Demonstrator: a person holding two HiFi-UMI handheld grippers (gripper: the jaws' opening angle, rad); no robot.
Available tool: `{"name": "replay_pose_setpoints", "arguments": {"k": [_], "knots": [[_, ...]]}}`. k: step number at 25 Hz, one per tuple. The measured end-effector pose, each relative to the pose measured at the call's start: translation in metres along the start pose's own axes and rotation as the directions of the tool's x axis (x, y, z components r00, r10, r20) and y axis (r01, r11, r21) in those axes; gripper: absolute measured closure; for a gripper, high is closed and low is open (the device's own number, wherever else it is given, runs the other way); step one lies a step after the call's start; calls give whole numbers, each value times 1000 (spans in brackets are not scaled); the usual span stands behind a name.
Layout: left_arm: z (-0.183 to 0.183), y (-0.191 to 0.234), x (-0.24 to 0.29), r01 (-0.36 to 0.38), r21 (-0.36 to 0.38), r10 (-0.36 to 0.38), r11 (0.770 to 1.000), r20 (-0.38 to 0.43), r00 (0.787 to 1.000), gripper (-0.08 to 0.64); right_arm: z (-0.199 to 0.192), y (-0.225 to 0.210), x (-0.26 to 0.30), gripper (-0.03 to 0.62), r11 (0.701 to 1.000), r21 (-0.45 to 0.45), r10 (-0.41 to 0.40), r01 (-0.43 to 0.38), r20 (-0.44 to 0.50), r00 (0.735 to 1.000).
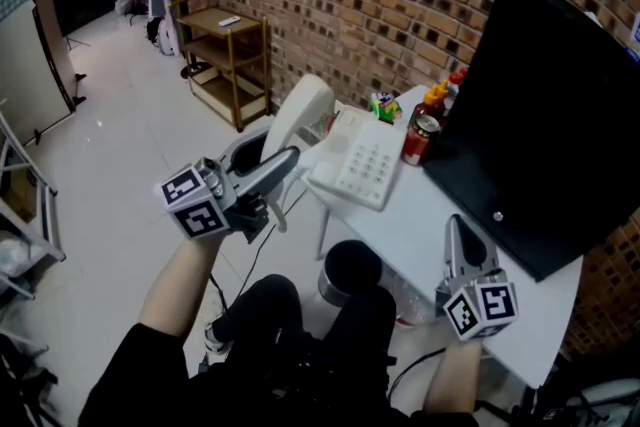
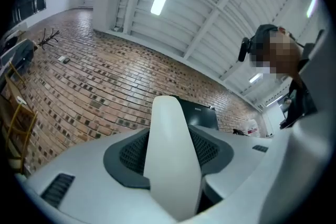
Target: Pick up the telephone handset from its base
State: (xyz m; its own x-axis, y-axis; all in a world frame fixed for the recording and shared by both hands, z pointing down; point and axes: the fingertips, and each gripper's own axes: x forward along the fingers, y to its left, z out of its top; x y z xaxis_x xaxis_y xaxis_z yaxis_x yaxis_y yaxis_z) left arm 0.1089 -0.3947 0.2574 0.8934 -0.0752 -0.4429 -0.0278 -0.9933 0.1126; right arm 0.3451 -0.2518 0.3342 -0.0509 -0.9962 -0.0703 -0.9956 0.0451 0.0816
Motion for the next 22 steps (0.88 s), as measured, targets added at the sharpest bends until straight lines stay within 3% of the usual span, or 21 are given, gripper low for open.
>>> {"name": "replay_pose_setpoints", "arguments": {"k": [5,10,18,22], "knots": [[17,-19,-20,81,-15,-80,997,35,996,341,3,-2,-10,584,1000,1,-27,27,8,1000],[23,-22,-35,79,-41,-76,996,82,994,341,6,-1,-12,584,999,27,-19,18,23,1000],[32,-35,-49,151,-122,-125,981,198,972,341,1,5,-17,584,999,38,7,-8,21,1000],[25,-32,-52,131,-116,-108,984,187,976,341,-2,3,-18,586,1000,17,-12,11,8,1000]]}}
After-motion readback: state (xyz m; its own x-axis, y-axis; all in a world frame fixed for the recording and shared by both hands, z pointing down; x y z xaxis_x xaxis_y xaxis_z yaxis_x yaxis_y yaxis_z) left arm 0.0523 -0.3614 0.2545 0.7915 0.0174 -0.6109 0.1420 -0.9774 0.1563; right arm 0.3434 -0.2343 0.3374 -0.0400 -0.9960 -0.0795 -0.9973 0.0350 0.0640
